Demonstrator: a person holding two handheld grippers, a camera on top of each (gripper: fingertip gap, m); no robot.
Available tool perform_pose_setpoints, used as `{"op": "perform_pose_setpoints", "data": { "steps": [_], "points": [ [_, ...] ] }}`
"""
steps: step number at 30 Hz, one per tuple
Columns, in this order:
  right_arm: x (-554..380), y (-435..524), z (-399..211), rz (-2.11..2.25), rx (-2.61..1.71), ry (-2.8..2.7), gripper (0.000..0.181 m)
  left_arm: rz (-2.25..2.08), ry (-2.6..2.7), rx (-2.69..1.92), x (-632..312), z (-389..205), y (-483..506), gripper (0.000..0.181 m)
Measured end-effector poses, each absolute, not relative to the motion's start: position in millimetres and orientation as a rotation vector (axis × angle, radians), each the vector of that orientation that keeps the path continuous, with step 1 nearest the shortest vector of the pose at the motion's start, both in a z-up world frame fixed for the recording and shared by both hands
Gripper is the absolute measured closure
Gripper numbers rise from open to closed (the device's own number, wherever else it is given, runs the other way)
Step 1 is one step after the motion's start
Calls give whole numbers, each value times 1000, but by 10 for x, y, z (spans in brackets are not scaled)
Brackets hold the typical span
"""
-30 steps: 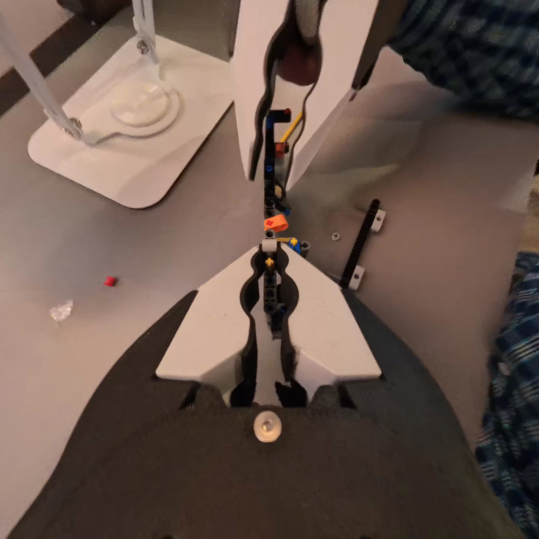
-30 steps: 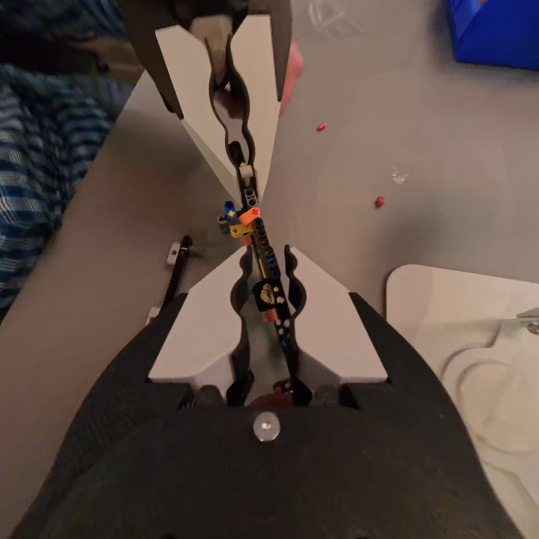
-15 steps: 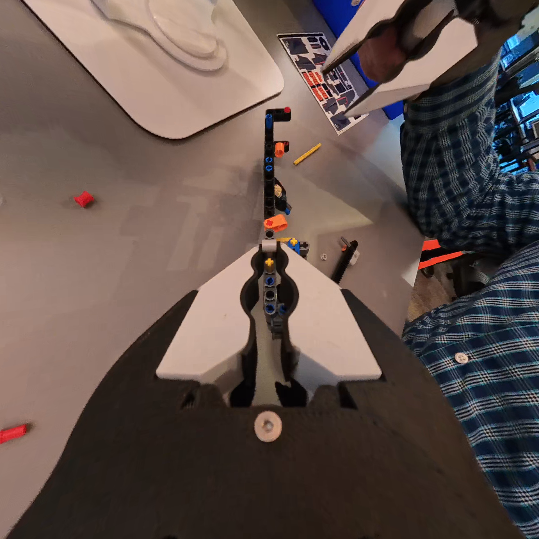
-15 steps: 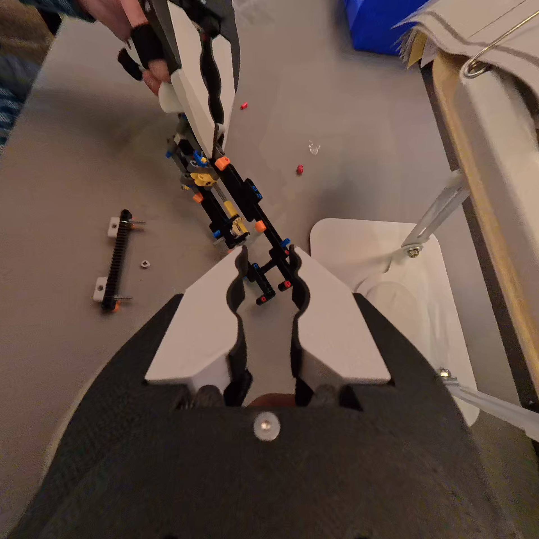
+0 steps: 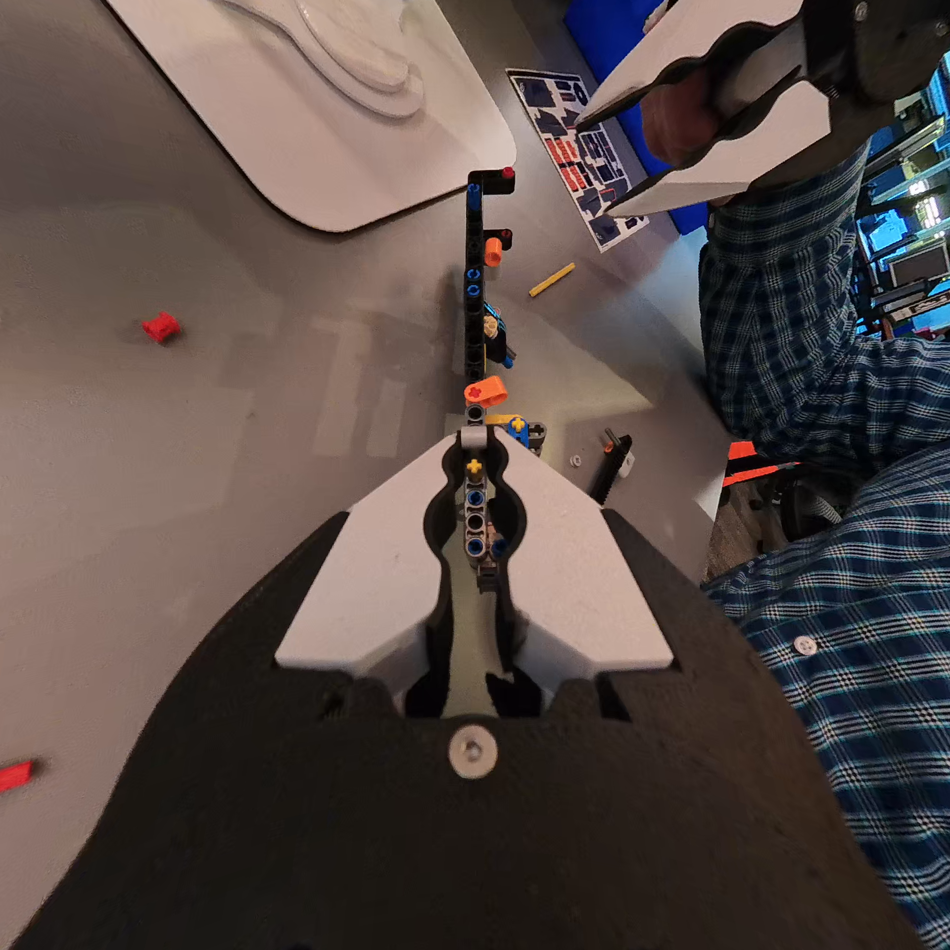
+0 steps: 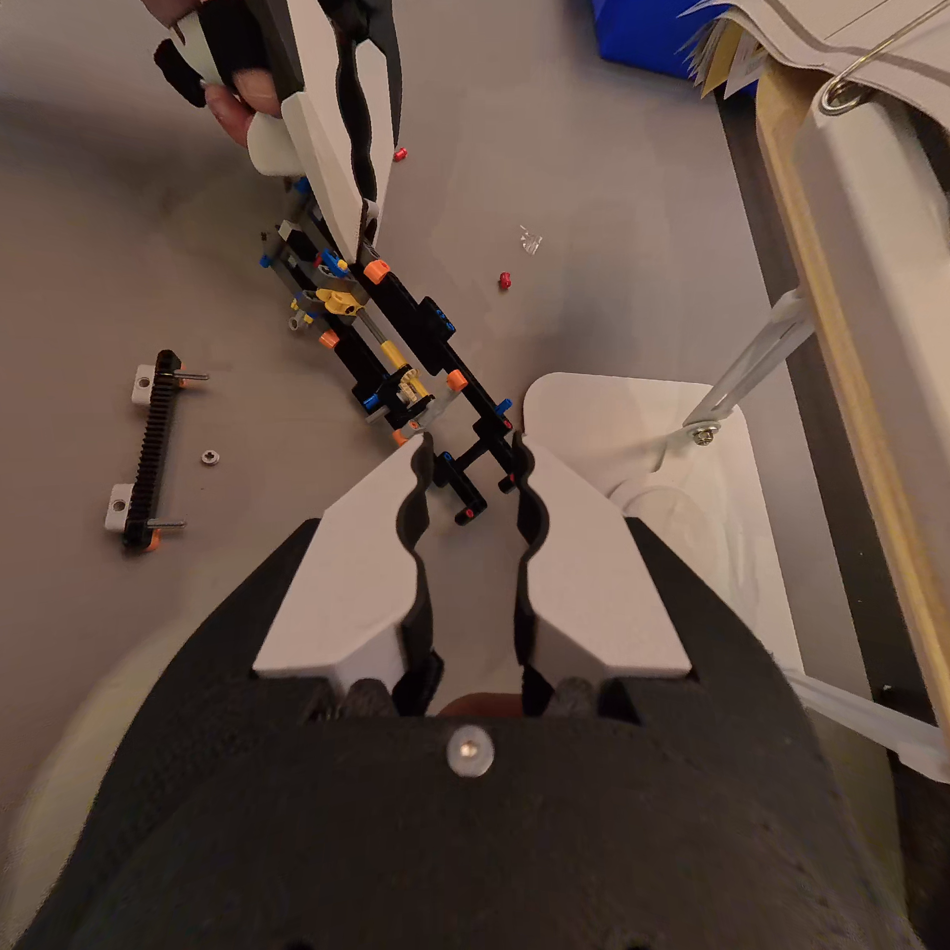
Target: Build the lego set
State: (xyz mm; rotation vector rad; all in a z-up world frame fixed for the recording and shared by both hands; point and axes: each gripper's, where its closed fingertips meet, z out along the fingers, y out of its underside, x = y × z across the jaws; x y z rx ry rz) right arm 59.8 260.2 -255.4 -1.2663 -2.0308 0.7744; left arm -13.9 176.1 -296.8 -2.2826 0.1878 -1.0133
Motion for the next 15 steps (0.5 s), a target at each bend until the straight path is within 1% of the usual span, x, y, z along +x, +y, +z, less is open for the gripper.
{"op": "perform_pose_setpoints", "data": {
  "steps": [15],
  "points": [
    [520, 2523, -2571, 737, -1179, -2038, 153, -986, 242, -2270, -129, -2976, 1767, 175]
  ]
}}
